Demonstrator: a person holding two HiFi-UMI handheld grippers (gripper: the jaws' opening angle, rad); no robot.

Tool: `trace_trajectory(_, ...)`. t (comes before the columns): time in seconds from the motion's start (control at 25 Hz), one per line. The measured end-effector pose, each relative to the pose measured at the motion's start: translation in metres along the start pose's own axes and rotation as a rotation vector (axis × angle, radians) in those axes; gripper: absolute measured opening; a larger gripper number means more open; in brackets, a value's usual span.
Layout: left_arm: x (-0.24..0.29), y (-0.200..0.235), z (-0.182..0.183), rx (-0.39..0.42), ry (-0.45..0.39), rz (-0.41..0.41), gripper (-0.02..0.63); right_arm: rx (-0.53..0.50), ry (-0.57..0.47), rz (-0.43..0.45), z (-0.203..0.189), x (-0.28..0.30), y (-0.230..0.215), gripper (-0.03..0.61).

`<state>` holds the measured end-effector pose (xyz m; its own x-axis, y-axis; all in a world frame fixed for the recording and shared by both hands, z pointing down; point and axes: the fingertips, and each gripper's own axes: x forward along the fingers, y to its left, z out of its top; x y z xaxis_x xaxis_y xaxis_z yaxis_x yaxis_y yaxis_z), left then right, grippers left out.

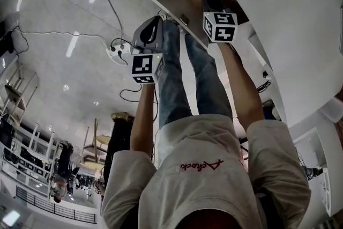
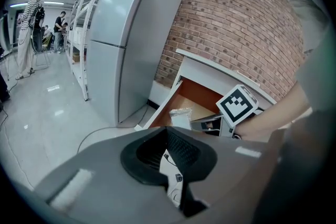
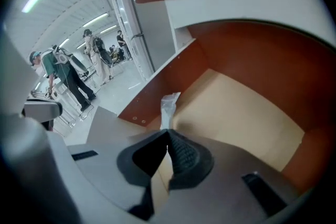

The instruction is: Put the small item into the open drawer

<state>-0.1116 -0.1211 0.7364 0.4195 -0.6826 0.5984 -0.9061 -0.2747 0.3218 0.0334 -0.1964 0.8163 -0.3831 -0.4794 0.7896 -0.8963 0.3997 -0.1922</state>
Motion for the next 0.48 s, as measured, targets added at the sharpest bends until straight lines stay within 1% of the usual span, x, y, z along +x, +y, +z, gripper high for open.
trace_trajectory(0.16, -0.001, 0.001, -0.002, 0.000, 0.008, 0.008, 0.009, 0.078, 0.040, -0.005, -0.014, 0.011, -0.006, 0.012)
trace_trajectory(0.28, -0.003, 0.001, -0.007, -0.007, 0.032, 0.012, 0.009, 0.127, 0.054, -0.013, -0.022, 0.017, -0.012, 0.014)
trace_trajectory(0.4, -0.003, 0.001, -0.010, 0.005, 0.027, 0.002, 0.009, 0.125, 0.062, -0.011, -0.024, 0.019, -0.014, 0.015)
trace_trajectory(0.48, -0.003, 0.002, -0.011, -0.002, 0.034, 0.004, 0.009, 0.113, 0.059, -0.025, -0.023, 0.019, -0.016, 0.015)
